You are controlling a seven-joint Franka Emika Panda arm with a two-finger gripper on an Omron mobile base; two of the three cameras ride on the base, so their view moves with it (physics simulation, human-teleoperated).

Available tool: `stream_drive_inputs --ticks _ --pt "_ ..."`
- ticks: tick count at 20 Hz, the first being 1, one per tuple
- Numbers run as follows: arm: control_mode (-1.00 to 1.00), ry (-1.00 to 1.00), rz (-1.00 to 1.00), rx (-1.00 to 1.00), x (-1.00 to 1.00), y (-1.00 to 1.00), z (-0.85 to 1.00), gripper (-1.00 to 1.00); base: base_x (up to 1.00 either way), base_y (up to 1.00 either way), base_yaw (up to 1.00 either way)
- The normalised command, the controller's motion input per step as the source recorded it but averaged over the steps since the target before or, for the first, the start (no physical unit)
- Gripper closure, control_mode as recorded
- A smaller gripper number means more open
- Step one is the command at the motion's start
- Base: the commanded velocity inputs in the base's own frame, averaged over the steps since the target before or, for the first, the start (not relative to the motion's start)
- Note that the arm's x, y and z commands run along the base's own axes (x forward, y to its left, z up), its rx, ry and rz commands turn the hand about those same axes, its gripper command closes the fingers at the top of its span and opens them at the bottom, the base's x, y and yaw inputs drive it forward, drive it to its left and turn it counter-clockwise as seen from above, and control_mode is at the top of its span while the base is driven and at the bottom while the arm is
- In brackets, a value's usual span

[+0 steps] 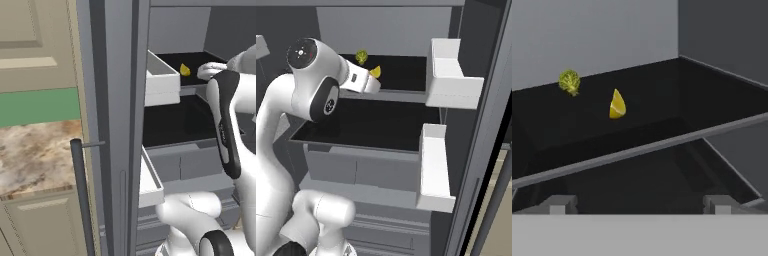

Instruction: Take the lemon wedge from the fridge and place it on the plate with fish on the dining counter.

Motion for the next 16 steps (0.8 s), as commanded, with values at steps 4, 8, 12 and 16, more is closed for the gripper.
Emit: stream_drive_inputs --ticks 4,8,12,16 --pt "-1.00 0.05 0.00 -0.06 0.06 0.12 0.00 -1.00 0.00 0.00 0.00" --pt "-1.00 0.00 0.01 0.06 0.31 0.52 -0.07 -1.00 0.00 0.00 0.00" --pt "-1.00 -0.02 0.01 0.04 0.48 0.11 -0.02 -1.00 0.00 0.00 0.00" --pt "-1.00 0.01 0.03 0.00 0.89 0.00 -0.05 -1.00 0.00 0.00 0.00"
